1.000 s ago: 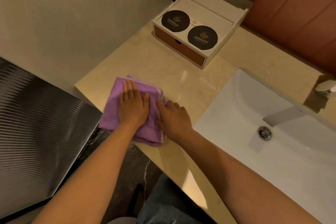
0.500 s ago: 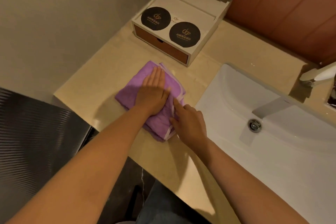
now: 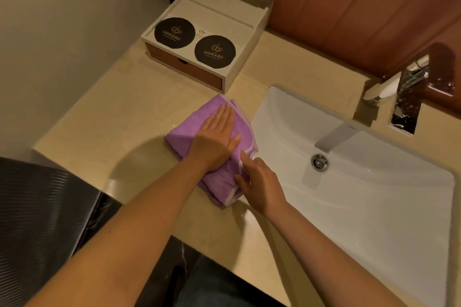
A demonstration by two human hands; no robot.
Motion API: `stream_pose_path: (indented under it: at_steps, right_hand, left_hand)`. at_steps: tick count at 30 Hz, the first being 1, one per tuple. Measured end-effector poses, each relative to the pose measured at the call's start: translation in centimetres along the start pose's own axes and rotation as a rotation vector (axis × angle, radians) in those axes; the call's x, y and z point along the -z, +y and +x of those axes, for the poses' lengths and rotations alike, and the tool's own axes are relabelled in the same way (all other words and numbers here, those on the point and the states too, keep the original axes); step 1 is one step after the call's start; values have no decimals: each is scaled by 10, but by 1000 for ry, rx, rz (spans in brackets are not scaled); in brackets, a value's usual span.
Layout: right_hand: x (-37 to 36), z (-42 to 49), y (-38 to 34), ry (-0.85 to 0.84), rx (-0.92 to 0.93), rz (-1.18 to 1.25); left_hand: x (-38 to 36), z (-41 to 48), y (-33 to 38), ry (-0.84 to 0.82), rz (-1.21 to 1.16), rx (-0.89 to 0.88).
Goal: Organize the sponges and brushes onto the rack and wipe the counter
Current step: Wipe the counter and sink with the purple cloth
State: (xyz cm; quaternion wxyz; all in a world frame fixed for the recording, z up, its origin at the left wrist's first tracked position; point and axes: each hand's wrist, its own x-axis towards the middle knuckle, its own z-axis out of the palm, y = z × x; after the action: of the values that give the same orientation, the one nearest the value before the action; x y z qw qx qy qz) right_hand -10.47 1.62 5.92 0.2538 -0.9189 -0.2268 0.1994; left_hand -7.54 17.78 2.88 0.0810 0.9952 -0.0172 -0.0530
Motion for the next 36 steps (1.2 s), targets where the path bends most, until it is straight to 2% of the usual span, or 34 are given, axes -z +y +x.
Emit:
stream_pose_path:
  at_steps: [4,7,12,17,20,25,36]
  right_hand:
    - [-4,-8,-6,-83,57,-66]
    - [-9,-1,-19,-63,209,-166]
    - [-23,27,-50,-99,445,-342]
    - [-28,68,-94,-165,521,-422]
    - [-32,96,-116,-211,555,-494]
    - [-47,126,-141,-186,532,-510]
    - [-43,164,-149,-196,431,-405]
  left_hand:
    - [4,-27,-2,-25,-110,83]
    - [2,-56,-14,42,-96,234]
    - [3,-87,-42,41,-114,532]
    - [9,-97,-79,98,-120,829]
    - [12,-93,-102,109,-137,914]
    - [19,-82,-147,96,-113,899]
    - [32,-28,-200,62,-29,565]
